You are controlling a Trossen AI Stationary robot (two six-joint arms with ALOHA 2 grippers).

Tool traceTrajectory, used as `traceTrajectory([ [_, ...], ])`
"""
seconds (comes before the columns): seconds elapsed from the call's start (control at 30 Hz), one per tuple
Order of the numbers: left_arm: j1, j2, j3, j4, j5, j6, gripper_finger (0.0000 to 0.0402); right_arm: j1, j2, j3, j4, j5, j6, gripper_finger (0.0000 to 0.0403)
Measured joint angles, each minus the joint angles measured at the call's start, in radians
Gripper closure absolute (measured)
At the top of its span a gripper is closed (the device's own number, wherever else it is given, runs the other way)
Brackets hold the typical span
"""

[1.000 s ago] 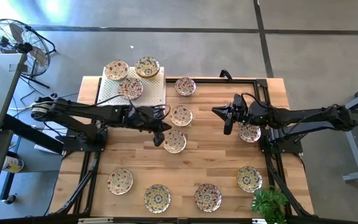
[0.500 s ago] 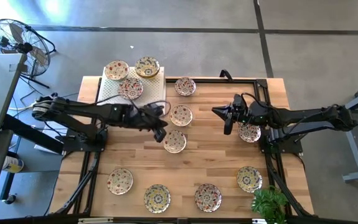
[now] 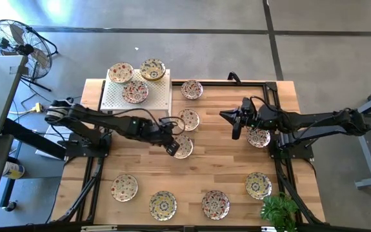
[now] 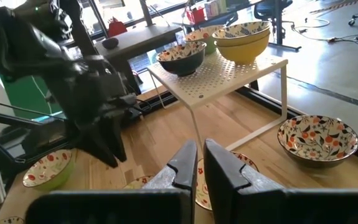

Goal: Pick & Place Mini bowls
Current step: Stack the red patterned bowl on the red patterned bowl on the shelf

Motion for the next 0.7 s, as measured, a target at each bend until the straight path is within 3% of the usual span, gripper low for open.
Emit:
traceTrajectory([
  [0.27, 0.001, 0.125, 0.077, -0.037, -0.023, -0.101, 0.0226, 0.000, 0.000, 0.000, 0.000, 0.000, 0.000, 0.0383],
  [0.53, 0.053, 0.203, 0.103, -0.133, -0.018, -0.226, 0.0220, 0.000, 0.000, 0.000, 0.000, 0.000, 0.000, 0.0384],
  [0.7, 0.111, 0.208, 0.103, -0.163, 0.018, -0.198, 0.0220, 0.000, 0.000, 0.000, 0.000, 0.000, 0.000, 0.0383],
])
